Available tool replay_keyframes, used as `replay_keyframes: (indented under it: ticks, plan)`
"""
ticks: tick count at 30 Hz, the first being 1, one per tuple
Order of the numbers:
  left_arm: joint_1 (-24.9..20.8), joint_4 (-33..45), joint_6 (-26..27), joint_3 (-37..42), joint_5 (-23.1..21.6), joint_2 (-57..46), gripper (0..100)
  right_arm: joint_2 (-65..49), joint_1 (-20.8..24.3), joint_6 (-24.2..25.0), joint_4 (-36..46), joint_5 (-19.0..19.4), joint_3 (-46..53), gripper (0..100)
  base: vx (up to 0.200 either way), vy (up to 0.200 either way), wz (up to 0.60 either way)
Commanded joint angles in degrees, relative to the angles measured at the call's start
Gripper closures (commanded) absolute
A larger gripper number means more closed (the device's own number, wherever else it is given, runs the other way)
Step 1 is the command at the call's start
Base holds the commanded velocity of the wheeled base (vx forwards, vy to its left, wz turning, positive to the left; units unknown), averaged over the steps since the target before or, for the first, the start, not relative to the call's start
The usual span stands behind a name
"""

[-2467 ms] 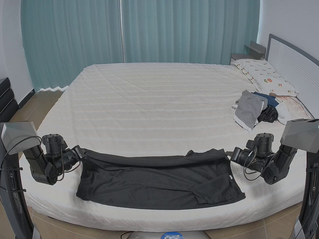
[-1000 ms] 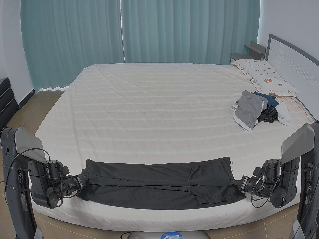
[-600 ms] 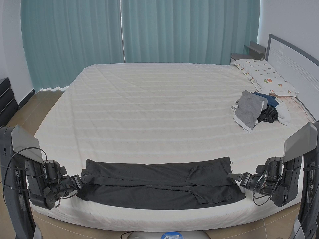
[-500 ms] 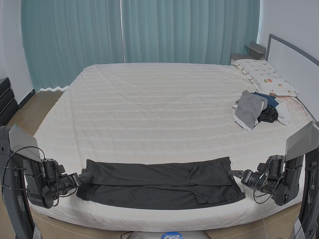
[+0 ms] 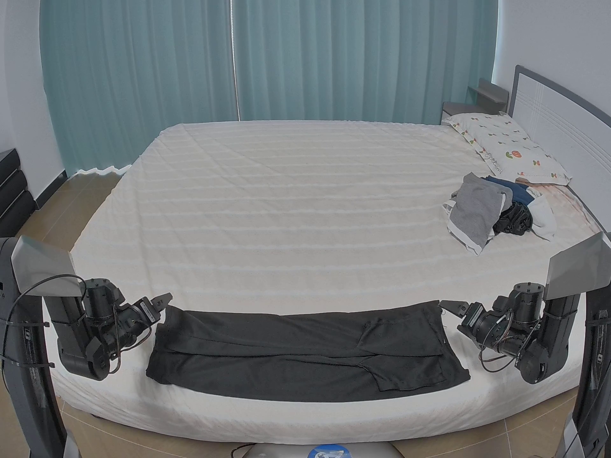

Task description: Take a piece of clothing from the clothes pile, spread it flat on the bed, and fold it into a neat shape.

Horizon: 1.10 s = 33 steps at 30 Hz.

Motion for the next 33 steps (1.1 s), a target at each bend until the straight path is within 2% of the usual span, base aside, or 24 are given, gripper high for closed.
replay_keyframes:
  ticks: [1, 2, 3, 9, 12, 17, 18, 25, 33]
  plan:
    - [-3.8, 5.9, -2.8, -9.5, 6.3, 4.0, 0, 3.8, 0.1, 1.5, -0.5, 0.0, -3.5, 0, 0.0, 0.0, 0.0]
    - [-4.2, 7.6, -4.4, -11.9, 9.5, 5.0, 0, 4.5, 0.0, 1.6, -0.5, 0.1, -4.0, 0, 0.0, 0.0, 0.0]
    - [-4.4, 8.1, -5.5, -12.6, 10.4, 5.3, 0, 5.0, 0.0, 1.6, -0.5, 0.1, -4.4, 0, 0.0, 0.0, 0.0]
    - [-4.1, 10.5, -7.4, -13.0, 9.9, 5.5, 0, 5.6, 0.0, 1.7, -0.6, 0.0, -4.4, 0, 0.0, 0.0, 0.0]
    - [-4.6, 10.9, -11.1, -13.0, 8.4, 5.9, 0, 5.7, 0.0, 1.8, -0.6, -0.1, -4.3, 0, 0.0, 0.0, 0.0]
    - [-4.5, 11.3, -11.6, -12.9, 7.7, 6.1, 0, 5.7, 0.0, 1.8, -0.6, -0.1, -4.2, 0, 0.0, 0.0, 0.0]
    - [-4.6, 11.3, -11.6, -12.6, 7.7, 6.0, 100, 5.8, 0.1, 1.8, -0.6, -0.2, -4.2, 0, 0.0, 0.0, 0.0]
    - [-4.6, 11.4, -11.2, -11.5, 7.8, 6.3, 100, 5.6, 0.0, 1.8, -0.6, -0.3, -4.1, 0, 0.0, 0.0, 0.0]
    - [-3.8, 11.2, -15.0, -10.2, 10.0, 5.6, 100, 4.9, 0.0, 1.9, -0.7, -0.3, -4.6, 0, 0.0, 0.0, 0.0]
